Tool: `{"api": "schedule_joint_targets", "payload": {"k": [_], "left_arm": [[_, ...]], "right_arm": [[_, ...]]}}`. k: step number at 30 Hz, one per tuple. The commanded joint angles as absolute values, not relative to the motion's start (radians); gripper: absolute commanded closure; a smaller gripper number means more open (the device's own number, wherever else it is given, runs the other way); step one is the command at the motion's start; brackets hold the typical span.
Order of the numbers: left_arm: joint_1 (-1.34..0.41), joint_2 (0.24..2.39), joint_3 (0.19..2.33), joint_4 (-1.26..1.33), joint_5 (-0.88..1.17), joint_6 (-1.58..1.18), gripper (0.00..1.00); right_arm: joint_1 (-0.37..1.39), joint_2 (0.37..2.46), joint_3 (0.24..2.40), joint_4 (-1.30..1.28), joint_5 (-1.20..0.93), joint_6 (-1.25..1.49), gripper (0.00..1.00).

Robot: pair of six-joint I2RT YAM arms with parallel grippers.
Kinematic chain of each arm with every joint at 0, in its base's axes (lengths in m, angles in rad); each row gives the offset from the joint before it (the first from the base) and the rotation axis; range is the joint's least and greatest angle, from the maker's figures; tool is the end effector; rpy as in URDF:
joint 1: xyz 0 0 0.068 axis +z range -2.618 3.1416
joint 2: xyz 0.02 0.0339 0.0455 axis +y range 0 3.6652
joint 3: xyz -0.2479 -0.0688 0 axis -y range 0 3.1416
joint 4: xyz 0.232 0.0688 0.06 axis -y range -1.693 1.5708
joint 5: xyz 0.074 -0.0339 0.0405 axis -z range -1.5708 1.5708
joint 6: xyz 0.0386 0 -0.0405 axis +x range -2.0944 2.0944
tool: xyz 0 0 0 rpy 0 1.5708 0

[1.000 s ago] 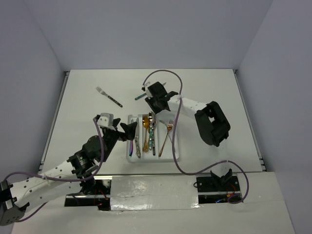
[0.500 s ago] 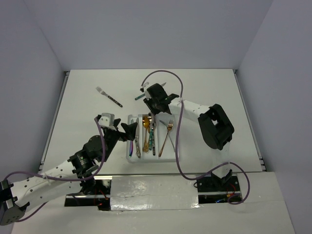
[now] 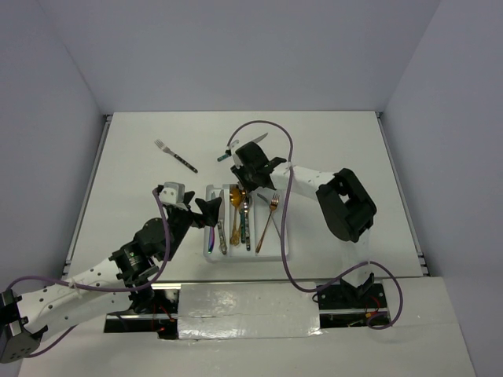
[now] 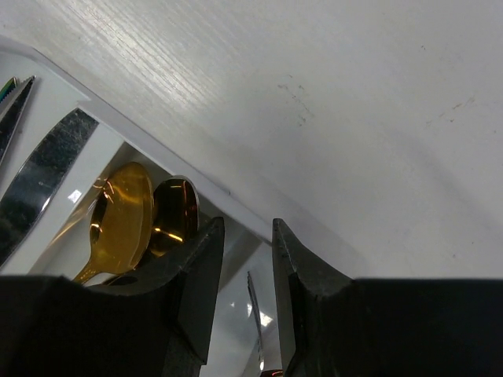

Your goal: Sort the eating utensils into containers

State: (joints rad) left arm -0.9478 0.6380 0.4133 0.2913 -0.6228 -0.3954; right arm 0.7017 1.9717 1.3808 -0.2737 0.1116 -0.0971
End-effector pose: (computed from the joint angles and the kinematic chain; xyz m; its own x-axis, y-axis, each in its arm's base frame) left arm 0.1149 -0.1213 0.2750 -0.0875 -0.4145 -0.9058 0.3103 0.8527 -0.4201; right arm 0.3203 0.2651 0.1768 -0.5215 -0.5669 -0.6377 -0.6399 0.7542 -0.1472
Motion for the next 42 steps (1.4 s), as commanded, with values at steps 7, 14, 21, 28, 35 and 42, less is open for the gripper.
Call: {"api": "schedule_joint_targets", "payload": {"k": [7,14,21,28,35,42], "left_arm": [[-0.953,0.637,0.437,0.330,-0.618,-0.396,0.01],[-0.951,0.641,0.437,0.331,-0.620,-0.397,0.01],[-0.951,0.653,0.436,0.337,-0.621,-0.394,0.01],[-0.953,0.647,0.428,0.344,-0.644,-0.380,0.01],[-0.951,0.724,0.431,0.397,-0.702,-0.486,0.01],[-0.844,0.951,0.742,0.028,-0.755,-0.730,0.40]], "right_arm": [[0.744,1.891,1.347,-0.218,0.123,-0.083,0.62],[0.781,1.867,1.330,-0.248,0.144,-0.078,0.62],[0.807,1.829,1.285,-0.304,0.172,-0.066,0.62],[0.804,1.778,1.287,-0.311,0.253,-0.028,0.62],[0.804,1.561,1.376,-0.448,0.282,0.102,0.61],[0.867,1.145,1.145,-0.493,0.196,0.274,0.61]]}}
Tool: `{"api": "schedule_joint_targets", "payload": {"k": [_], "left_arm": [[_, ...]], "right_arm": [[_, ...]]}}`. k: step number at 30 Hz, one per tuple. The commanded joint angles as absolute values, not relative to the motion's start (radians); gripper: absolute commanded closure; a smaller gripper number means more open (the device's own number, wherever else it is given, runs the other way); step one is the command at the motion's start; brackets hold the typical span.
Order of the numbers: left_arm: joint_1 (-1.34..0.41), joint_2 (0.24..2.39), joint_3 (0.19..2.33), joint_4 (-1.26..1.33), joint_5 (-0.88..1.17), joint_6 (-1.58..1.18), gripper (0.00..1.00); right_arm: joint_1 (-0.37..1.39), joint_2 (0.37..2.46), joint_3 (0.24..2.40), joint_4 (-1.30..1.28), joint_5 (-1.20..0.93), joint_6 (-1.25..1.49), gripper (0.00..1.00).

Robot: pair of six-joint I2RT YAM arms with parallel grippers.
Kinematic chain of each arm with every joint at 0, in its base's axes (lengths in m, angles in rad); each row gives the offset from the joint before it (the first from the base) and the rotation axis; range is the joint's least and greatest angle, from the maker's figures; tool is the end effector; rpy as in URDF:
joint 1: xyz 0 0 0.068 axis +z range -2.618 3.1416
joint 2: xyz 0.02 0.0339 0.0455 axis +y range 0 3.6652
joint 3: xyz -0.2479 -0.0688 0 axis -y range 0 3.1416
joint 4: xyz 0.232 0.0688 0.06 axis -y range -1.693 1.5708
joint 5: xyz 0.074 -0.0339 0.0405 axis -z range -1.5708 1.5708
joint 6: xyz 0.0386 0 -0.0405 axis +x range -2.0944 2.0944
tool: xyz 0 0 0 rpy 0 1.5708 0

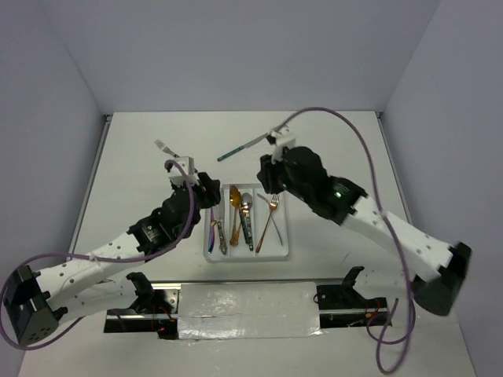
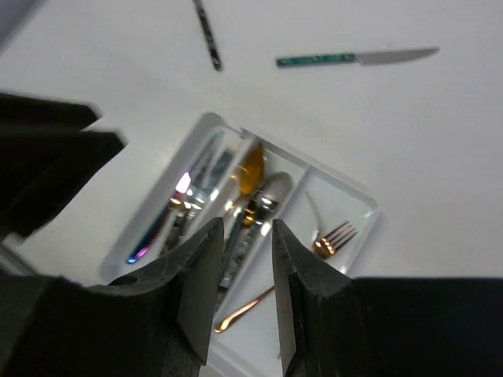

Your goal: Sort the eating utensils into containers

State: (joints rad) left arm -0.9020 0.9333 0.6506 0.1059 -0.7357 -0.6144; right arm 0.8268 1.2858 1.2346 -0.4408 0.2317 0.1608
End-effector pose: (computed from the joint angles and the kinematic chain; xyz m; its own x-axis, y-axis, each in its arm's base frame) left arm 0.1524 -0.1510 0.2876 -0.1883 -0.4510 -0.8724 0.0777 0.8787 -0.4710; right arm 0.1985 0.2025 0.3467 -0.4085 -0.2137 -0.8874 -0.5203 0.8533 0.0340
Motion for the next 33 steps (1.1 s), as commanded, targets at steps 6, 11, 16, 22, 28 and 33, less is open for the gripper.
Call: {"api": "schedule_joint_targets", "payload": {"k": [6,11,16,22,28,33], "left_arm": [[-0.597,1.125,0.874,-0.119,-0.702,-0.989,0.35],[-0.529,1.349,1.170,-0.497,-0.885,-1.190,0.30],[-0.394,1.633,1.362,-0.532,-0.682,-1.124,0.32],[-0.295,1.952,1.642,-0.730,-0.617,-1.189,0.44],[-0.249,2.124,1.752,-0.726,-0.525,-1.143,0.45],[-0.221,2.135,1.704,-0.658,-0.523,-1.160,0.44]], "right_arm": [[0.905,0.855,0.762,-0.301,-0.021,0.344,0.61],[0.940,0.723,0.658,-0.204,-0.040,0.364,0.61],[0.980,0.657,0.663,-0.230,-0.014,0.361,0.60],[0.994,0.653,0.667,-0.252,0.044,0.359,0.60],[1.018,0.683,0.681,-0.261,0.054,0.356,0.60],[1.040,0.715,0.692,-0.268,0.087,0.353,0.60]]}}
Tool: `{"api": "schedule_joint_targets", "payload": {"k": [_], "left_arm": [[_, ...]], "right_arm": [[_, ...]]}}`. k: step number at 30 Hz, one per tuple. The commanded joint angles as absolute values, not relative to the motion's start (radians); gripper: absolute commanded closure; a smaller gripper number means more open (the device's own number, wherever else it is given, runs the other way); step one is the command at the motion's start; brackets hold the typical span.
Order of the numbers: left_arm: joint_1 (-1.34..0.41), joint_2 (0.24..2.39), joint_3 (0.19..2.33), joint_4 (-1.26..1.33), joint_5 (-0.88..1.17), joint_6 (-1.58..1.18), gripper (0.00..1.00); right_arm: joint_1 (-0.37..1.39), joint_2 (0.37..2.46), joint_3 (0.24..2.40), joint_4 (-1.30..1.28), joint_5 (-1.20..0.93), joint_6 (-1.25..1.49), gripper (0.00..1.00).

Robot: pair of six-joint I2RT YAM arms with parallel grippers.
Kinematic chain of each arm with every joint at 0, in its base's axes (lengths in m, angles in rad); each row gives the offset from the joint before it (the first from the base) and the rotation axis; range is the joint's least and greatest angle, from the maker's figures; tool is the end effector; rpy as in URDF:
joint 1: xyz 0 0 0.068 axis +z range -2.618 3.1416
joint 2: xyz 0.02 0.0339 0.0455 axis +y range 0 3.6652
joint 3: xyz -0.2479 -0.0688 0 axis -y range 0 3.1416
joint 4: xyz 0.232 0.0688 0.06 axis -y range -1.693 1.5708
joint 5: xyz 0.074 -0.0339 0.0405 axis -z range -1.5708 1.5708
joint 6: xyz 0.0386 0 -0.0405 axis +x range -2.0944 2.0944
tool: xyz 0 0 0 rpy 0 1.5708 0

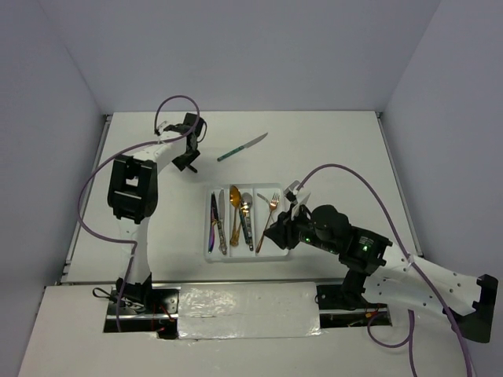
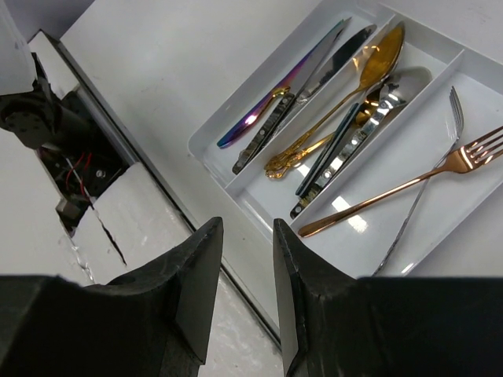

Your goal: Sort the eating utensils into containers

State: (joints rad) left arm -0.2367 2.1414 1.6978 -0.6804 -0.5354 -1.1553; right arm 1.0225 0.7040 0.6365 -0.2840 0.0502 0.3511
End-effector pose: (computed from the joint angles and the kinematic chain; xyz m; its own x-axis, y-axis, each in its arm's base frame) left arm 0.4280 -0.0830 0.1801 -0.3423 -0.7269 -0.5954 -0.8072 0.5518 -0.2096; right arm 0.0914 0.1460 0.2794 -0.4532 -0.0830 -0.8875 -0.7156 0.6276 0.3067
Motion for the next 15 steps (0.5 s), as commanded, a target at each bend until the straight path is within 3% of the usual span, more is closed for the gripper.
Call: {"api": "schedule_joint_targets", "payload": {"k": [1,15], "left_arm": [[-0.219,2.144,1.709,-0.658,-0.520,-1.155,0.44],[-0.206,2.220,1.712,-0.634,-0.520,-1.178,0.44]], "right_arm": [[1.043,0.719,0.693,-0.270,0.092,0.351,0.60],[1.080,0.758,0.712,-0.281,0.127,0.344,0.60]]}}
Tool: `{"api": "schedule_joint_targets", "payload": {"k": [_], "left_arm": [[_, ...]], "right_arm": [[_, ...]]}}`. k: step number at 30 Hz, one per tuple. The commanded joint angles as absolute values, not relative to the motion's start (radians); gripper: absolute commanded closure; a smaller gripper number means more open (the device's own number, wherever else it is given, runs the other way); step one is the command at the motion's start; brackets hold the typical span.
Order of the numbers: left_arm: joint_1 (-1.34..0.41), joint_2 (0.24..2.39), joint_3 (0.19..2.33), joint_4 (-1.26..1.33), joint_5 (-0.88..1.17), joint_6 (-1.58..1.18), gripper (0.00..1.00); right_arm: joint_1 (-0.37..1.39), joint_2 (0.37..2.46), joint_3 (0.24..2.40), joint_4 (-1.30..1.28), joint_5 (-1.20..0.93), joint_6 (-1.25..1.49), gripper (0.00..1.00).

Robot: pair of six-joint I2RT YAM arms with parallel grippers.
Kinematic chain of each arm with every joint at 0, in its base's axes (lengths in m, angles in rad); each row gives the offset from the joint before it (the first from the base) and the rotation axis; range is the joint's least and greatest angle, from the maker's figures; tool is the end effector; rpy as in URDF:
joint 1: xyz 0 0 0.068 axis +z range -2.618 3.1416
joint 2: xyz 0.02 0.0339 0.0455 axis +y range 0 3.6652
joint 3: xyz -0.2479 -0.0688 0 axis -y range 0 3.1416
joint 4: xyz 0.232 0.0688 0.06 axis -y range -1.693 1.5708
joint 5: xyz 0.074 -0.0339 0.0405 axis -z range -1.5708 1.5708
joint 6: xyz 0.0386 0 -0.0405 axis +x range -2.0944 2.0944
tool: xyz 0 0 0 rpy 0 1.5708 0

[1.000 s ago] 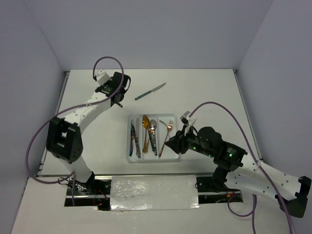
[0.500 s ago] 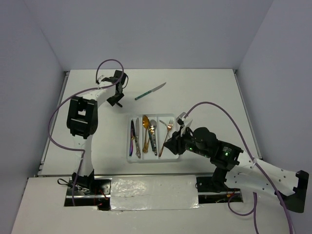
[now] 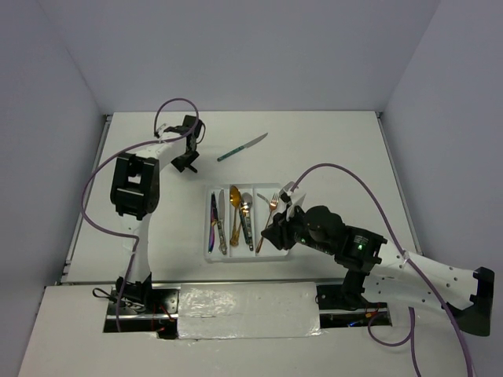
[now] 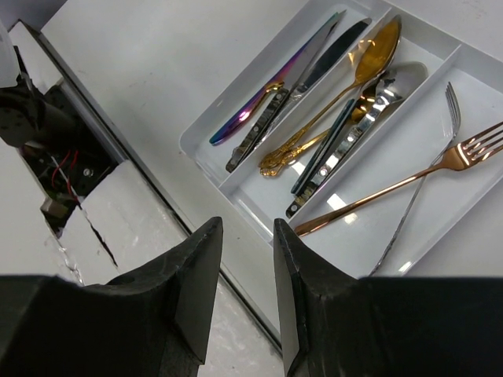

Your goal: Sort the eating utensils into containers

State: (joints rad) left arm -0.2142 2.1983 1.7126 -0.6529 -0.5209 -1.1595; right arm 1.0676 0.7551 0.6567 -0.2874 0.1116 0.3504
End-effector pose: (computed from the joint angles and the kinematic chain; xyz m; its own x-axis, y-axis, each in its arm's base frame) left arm 0.4377 -0.0756 0.1613 -0.3370 -0.7403 -0.5817 -0.8210 0.5335 -0.2033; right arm 0.0907 0.1559 0.2780 -0.4522 -0.1141 -0.8846 -0.7087 0.6482 0.2787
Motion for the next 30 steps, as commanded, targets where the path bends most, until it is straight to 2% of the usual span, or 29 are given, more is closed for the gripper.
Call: {"api": "schedule_joint_targets", "payload": {"k": [1,7,10,14,15,17,19,26,30], "left_arm": [[-0.206,2.221,1.713,-0.630,-0.519,-1.180,0.43],[-0.196,2.244,1.723,-0.660,-0.517,-1.193,0.43],[-0.196,2.238,1.691,-0.658,-0.522,-1.206,0.49],[-0.196,2.221,1.638,-0.630,-0.511,-1.213,0.69],[-0.195,2.218,1.634,-0.629,-0.509,-1.212,0.77],[-0.196,2.214,1.614,-0.621,-0.506,-1.207,0.85],[-0.195,2.201,1.582,-0.597,-0.489,-1.192,1.00],[-0.192,2.071,1.477,-0.515,-0.431,-1.123,1.00],[-0.201,1.981,1.494,-0.505,-0.385,-1.042,1.00]], "right_arm": [[1.080,0.759,0.712,-0.281,0.129,0.344,0.60],[1.083,0.761,0.712,-0.279,0.127,0.341,0.60],[1.085,0.759,0.713,-0.278,0.126,0.341,0.60],[1.085,0.752,0.712,-0.276,0.127,0.337,0.60],[1.085,0.752,0.712,-0.276,0.124,0.341,0.60],[1.086,0.747,0.712,-0.273,0.121,0.339,0.60],[1.085,0.747,0.710,-0.273,0.123,0.336,0.59],[1.086,0.744,0.712,-0.272,0.117,0.337,0.60],[1.091,0.732,0.709,-0.272,0.121,0.336,0.59]]}}
